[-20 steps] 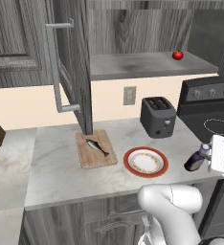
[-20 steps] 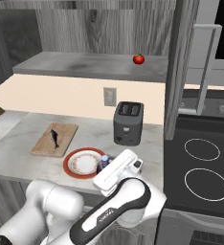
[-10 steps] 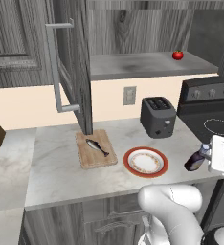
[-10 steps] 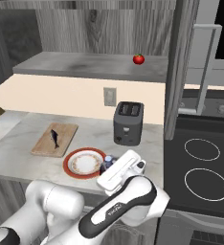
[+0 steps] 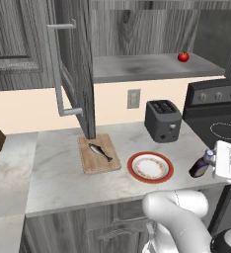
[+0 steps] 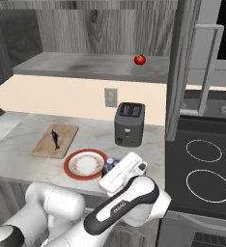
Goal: Pick the fish from the plate and place it on the cutting board. Then pick the condiment bottle from the cabinet and place it next to the cutting board.
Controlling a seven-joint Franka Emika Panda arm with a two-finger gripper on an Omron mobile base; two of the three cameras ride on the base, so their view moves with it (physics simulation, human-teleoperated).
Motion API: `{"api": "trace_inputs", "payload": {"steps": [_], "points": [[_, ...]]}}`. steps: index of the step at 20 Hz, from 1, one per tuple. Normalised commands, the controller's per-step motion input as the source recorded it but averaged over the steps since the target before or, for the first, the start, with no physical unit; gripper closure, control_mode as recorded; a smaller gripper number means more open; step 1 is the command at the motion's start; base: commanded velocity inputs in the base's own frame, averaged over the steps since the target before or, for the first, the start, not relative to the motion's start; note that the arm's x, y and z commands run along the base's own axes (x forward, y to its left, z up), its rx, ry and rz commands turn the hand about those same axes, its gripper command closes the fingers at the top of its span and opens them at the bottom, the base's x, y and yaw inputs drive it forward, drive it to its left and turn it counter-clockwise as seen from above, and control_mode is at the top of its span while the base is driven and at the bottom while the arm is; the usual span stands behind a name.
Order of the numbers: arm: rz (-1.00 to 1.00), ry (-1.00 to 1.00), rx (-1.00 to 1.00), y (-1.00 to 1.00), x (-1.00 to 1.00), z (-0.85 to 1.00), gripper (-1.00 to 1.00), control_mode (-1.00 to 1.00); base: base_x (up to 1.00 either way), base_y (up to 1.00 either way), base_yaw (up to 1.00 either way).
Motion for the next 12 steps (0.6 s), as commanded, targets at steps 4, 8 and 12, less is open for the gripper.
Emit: {"api": "trace_inputs", "payload": {"steps": [4,8,12], "points": [[0.0,0.0,-0.02,0.0,0.1,-0.18,1.0,-1.0,0.0,0.0,0.0],[0.0,0.0,-0.01,0.0,0.14,-0.15,1.0,-1.0,0.0,0.0,0.0],[0.0,0.0,-0.01,0.0,0.19,-0.1,1.0,-1.0,0.0,0.0,0.0]]}}
